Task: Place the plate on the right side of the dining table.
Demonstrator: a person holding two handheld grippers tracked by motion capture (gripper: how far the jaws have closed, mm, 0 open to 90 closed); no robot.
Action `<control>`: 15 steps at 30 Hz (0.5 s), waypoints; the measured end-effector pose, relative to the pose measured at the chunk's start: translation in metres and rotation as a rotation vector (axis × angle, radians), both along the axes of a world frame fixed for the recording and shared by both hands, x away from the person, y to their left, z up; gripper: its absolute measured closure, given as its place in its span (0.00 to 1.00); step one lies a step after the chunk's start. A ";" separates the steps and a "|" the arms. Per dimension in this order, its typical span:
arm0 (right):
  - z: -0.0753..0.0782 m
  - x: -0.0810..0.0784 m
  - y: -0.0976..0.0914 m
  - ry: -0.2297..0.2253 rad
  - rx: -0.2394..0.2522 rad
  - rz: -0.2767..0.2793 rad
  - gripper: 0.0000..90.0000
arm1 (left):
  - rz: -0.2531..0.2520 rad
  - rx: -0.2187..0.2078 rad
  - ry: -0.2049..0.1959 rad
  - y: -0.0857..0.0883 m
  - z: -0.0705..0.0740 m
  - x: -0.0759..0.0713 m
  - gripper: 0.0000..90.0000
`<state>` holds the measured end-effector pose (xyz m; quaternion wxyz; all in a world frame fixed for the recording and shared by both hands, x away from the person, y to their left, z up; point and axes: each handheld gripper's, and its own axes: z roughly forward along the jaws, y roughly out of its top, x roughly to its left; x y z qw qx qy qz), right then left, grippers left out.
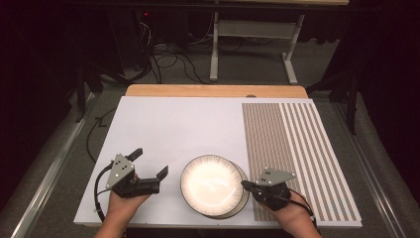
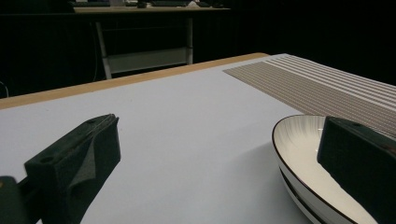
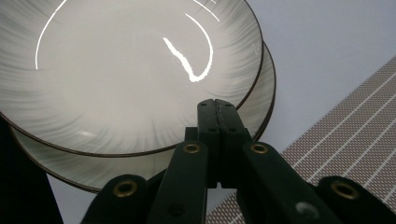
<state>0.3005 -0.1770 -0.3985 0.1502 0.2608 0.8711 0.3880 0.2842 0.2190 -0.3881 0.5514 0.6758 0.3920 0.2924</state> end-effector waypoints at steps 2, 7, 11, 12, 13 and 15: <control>-0.001 0.000 0.003 0.000 -0.002 0.008 1.00 | 0.000 0.001 0.000 0.000 0.000 0.000 0.00; -0.002 0.000 0.006 0.012 -0.001 0.013 1.00 | -0.001 0.000 0.001 0.000 0.000 0.000 0.00; -0.002 0.001 0.005 0.011 -0.003 0.014 1.00 | -0.002 -0.002 -0.002 -0.001 0.000 0.000 0.00; -0.002 0.001 0.005 0.012 0.000 0.016 1.00 | -0.002 -0.001 -0.003 -0.001 0.000 0.000 0.00; -0.002 0.001 0.005 0.012 0.000 0.015 1.00 | -0.002 -0.002 -0.003 -0.001 0.000 0.000 0.00; -0.002 0.001 0.005 0.010 0.002 0.016 1.00 | -0.001 -0.002 0.000 -0.001 0.000 0.000 0.00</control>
